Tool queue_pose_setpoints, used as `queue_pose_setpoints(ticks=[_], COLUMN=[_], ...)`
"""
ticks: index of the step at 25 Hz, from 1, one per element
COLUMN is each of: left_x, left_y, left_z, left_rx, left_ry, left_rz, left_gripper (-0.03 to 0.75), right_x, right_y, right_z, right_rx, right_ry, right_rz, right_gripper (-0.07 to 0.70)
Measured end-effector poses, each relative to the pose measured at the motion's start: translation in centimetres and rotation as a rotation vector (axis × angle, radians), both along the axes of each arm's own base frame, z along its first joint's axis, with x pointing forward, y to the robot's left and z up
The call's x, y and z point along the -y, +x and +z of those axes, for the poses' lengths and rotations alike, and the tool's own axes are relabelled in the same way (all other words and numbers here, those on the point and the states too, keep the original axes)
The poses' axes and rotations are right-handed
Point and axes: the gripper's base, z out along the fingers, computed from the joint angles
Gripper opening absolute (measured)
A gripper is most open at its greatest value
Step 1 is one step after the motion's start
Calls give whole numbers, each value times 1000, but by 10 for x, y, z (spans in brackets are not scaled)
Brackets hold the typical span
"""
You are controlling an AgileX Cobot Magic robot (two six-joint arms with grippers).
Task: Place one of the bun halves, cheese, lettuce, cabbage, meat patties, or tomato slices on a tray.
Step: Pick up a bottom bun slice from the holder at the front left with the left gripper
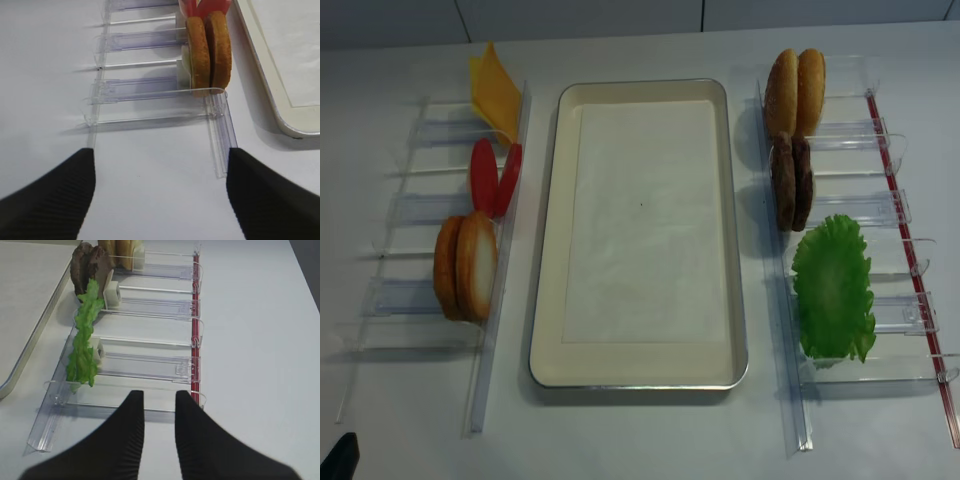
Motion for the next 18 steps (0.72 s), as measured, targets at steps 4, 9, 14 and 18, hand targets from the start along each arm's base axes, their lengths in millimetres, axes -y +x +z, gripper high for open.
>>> queue_pose_setpoints(ticks=[4,9,14,18], left_x=[0,1,7,13], left_y=[0,-5,3,13], left_z=[0,6,32,49], left_rx=[0,-4,-64,-81], left_ry=[0,-10,-45,-65], left_rz=[0,-9,-65,-122], left_gripper=[505,505,505,505], right_x=[0,0,0,0], right_y=[0,0,0,0], right_z=[0,0,0,0], right_rx=[0,0,0,0], right_ry=[0,0,0,0], right_rz=[0,0,0,0], right_gripper=[188,188,188,188])
